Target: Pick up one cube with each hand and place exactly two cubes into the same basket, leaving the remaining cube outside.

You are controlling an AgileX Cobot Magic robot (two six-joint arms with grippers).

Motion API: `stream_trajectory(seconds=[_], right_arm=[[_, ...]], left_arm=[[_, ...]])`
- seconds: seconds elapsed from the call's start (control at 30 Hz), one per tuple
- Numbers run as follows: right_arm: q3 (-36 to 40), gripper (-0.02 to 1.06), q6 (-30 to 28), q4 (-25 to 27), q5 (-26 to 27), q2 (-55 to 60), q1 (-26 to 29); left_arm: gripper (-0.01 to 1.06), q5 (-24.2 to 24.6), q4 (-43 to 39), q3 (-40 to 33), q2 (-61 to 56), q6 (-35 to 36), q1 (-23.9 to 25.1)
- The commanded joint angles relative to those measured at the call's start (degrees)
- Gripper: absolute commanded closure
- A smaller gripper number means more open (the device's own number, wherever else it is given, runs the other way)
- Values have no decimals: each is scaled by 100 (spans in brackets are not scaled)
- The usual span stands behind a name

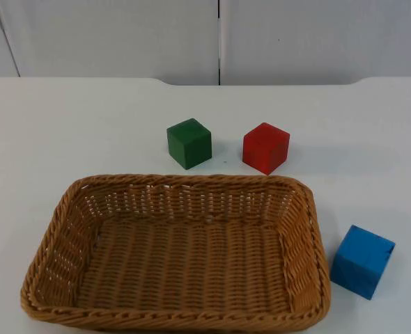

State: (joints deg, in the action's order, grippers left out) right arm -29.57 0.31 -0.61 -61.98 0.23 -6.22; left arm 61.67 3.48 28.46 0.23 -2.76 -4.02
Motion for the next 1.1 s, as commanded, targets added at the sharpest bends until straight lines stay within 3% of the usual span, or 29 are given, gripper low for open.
stream_trajectory(seconds=[0.0,0.57,0.9,1.07], right_arm=[[4,-1,12,91,26,-23,30],[-225,-1,12,61,51,-23,30],[-635,-1,-137,100,51,1019,30],[-665,-1,-168,100,151,1360,30]], left_arm=[[0,-10,-2,-17,-23,11,10],[0,-136,43,160,-23,11,10],[0,-208,323,581,623,11,10],[0,-465,377,616,848,11,10]])
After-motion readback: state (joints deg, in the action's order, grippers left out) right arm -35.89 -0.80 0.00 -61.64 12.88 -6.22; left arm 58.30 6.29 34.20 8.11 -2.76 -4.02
